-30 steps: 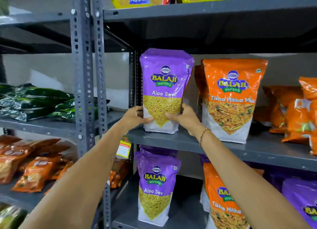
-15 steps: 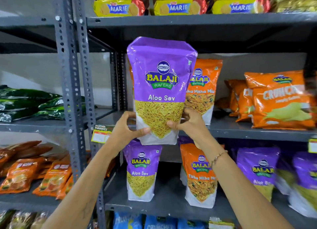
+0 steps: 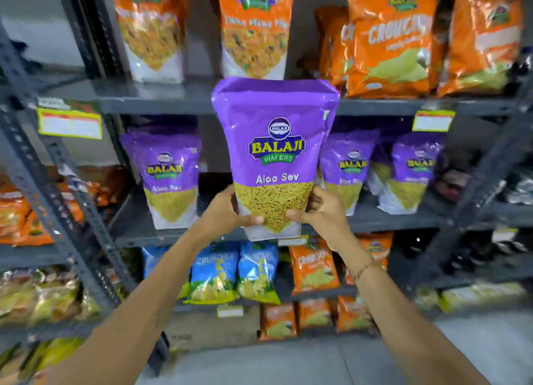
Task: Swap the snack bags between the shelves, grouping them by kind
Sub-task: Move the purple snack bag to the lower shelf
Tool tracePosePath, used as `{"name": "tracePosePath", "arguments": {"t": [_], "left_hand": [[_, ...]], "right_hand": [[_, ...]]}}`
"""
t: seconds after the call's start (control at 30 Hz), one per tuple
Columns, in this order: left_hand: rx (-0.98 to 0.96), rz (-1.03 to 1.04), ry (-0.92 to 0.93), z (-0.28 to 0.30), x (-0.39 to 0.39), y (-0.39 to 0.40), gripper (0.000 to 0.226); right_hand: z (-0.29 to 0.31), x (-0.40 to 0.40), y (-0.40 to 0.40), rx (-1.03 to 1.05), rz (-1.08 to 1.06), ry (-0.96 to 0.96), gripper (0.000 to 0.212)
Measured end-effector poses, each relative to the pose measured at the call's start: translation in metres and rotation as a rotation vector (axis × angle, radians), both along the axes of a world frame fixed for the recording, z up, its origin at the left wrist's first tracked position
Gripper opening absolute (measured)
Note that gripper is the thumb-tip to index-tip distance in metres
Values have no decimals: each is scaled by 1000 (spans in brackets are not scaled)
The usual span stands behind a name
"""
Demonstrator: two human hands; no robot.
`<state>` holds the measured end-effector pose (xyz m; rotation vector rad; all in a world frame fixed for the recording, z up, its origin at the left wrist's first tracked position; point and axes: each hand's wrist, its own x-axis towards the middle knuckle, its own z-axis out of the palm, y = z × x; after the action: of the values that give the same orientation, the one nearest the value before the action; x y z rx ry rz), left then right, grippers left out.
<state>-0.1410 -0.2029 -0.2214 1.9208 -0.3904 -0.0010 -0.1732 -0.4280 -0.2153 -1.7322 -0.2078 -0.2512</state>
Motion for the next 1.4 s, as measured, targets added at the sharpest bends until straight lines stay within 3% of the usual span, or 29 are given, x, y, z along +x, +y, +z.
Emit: {"name": "tracePosePath", "arguments": {"t": [0.2,0.3,0.43,0.7,1.03,1.2,1.3,1.4], "left_hand": [[50,-9,159,-57,9,-48,84],[60,87,199,-81,19,-76,88],[51,231,211,-101,31,-116,81],[47,314,231,-118,66,-167,69],[60,203,232,-111,114,-174,73],[-26,222,208,-110,117,-178,78],[-49,228,207,-118,113,-175,66],[49,209,147,-128,110,-159,46]], "right_hand": [[-61,14,-53,-17,20,127,51],[-80,35,-81,-24,49,182,53],[-100,70,-116,-32,86,241,55],[-136,122,-158,-23,131,225,47],[-162,111,-144,-65,-210,-82,54],[-166,107,-123,-27,-379,-76,55],[-168,104,-108,10,-482,-76,59],[-171,101,-90,33,-573,-75,62]]}}
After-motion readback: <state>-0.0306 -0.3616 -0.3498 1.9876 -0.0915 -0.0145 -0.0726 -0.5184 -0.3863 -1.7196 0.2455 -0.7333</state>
